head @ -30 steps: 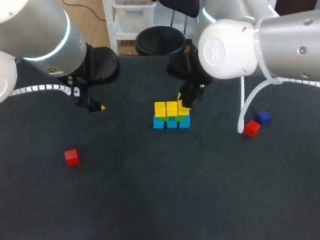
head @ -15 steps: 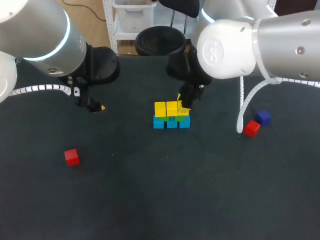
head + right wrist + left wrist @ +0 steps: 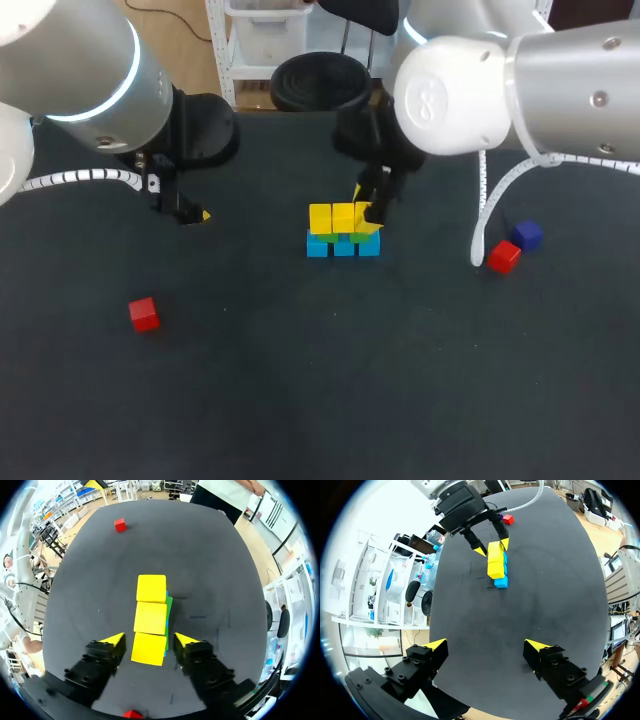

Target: Place the blue cubes, place green cubes on the blue cubes, place the yellow cubes on the green cubes, then place the red cubes on the yellow cubes, and place purple cube on the red cubes.

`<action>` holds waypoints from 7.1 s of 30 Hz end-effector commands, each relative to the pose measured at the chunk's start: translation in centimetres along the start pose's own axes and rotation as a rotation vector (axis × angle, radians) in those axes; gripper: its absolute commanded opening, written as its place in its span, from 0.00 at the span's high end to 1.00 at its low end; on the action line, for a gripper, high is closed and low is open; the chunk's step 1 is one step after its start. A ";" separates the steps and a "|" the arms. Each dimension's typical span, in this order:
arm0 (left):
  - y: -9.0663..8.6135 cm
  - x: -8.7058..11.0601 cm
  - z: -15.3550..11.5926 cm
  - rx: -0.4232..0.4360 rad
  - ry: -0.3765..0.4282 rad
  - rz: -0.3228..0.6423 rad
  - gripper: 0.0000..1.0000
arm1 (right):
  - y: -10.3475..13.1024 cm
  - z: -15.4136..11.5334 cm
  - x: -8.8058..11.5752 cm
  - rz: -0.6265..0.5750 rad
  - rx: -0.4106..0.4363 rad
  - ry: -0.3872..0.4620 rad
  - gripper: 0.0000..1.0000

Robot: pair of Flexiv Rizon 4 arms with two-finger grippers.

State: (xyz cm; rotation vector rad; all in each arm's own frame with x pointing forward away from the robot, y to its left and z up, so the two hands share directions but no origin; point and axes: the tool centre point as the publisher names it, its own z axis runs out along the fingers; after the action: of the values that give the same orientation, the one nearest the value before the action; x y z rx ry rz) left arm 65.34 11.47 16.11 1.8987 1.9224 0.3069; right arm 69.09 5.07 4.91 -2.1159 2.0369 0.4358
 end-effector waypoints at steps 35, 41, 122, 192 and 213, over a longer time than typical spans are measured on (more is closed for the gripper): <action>0.0 -0.1 0.1 -0.001 0.004 -0.002 0.00 | 7.3 -15.2 3.7 0.403 0.389 -0.240 0.00; 0.0 -0.1 0.1 -0.001 0.004 -0.002 0.00 | 9.1 -12.9 5.0 0.438 0.355 -0.145 0.00; 0.0 -0.1 0.1 -0.001 0.004 -0.002 0.00 | 5.7 -0.4 19.8 0.690 0.278 0.130 0.00; 0.0 -0.1 0.1 -0.001 0.004 -0.002 0.00 | 14.6 -9.4 7.3 0.211 0.301 -0.050 1.00; 0.0 -0.1 0.1 -0.001 0.004 -0.002 0.00 | 17.9 -11.2 8.0 0.256 0.346 -0.118 1.00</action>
State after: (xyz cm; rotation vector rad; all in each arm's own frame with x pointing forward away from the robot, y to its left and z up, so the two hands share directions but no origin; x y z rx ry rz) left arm 65.34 11.48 16.11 1.8986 1.9226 0.3070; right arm 52.38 -7.17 14.45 -1.6110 2.1405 0.2243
